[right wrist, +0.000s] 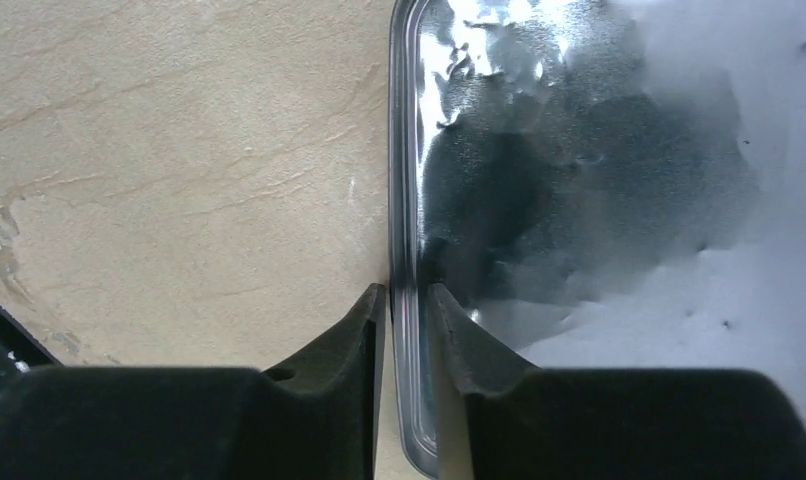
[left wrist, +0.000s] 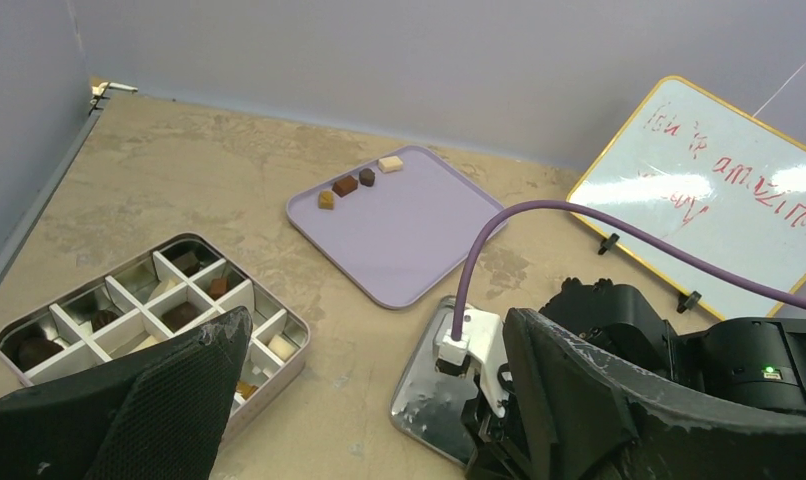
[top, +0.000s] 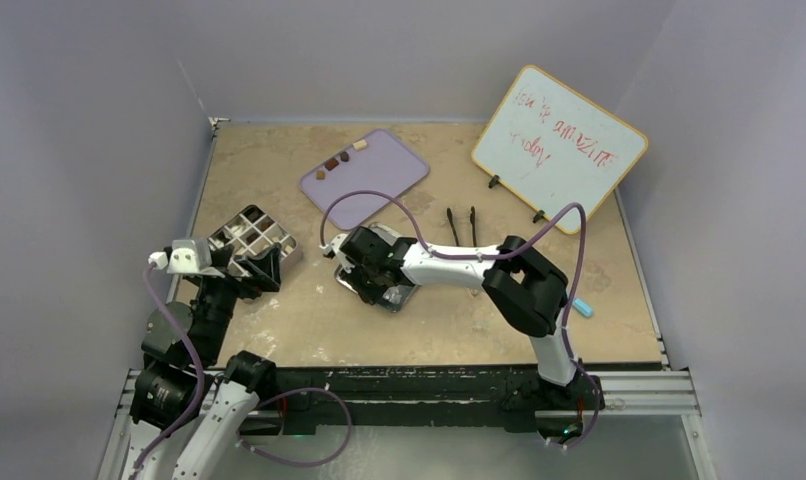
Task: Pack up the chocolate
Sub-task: Pick up the box lid from the center of the board.
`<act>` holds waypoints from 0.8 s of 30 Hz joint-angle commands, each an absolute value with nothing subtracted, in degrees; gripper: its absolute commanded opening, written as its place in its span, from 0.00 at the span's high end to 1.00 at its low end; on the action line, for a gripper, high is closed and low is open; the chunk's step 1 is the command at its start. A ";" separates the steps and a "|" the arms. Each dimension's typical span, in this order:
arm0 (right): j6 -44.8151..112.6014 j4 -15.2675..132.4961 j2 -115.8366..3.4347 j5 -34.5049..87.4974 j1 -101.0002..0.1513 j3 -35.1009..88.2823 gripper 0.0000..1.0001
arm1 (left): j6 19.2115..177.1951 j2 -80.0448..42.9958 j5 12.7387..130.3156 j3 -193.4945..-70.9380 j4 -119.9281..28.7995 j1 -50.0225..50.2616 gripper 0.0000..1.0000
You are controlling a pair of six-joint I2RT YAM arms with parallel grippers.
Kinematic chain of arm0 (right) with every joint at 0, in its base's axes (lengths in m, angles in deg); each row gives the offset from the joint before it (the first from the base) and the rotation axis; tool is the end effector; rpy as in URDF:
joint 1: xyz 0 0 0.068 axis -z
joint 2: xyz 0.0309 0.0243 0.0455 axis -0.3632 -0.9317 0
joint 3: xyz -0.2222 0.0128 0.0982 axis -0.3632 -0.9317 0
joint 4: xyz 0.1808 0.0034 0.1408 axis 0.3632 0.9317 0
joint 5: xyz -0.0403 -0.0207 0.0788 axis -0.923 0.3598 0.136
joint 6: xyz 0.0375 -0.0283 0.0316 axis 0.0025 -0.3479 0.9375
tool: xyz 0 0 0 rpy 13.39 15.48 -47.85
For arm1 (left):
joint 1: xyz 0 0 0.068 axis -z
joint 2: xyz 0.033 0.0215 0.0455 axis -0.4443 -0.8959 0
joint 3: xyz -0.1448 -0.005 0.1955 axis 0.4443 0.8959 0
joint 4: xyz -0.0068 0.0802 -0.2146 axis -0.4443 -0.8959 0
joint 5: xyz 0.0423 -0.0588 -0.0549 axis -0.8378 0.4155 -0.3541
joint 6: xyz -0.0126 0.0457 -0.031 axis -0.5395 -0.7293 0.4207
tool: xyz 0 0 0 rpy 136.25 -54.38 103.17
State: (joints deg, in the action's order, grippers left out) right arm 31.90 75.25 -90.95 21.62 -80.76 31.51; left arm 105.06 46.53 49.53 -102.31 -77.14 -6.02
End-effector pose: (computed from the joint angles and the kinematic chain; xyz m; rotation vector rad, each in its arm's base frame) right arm 0.2000 0.3429 0.1610 -1.1957 2.2687 0.5154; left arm 0.0497 -0.0084 0.3222 -0.1664 1.5311 -0.3560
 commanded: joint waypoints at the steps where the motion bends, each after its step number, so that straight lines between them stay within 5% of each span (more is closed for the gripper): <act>1: 31.06 76.29 -90.60 18.11 -81.19 31.91 0.79 | 104.73 45.44 49.75 -102.06 -75.18 -6.25 0.05; 10: 32.13 72.88 -86.90 18.40 -81.94 29.57 1.00 | 104.92 45.45 49.90 -102.15 -75.41 -6.25 0.07; 24: 37.01 70.24 -69.93 27.03 -82.36 22.97 1.00 | 99.77 43.03 60.96 -106.13 -73.17 -6.25 0.13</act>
State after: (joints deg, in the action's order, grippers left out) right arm 34.87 72.52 -75.69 22.63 -82.09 23.90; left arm 104.40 44.06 52.79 -102.99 -77.12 -6.02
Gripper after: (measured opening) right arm 0.005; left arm 0.891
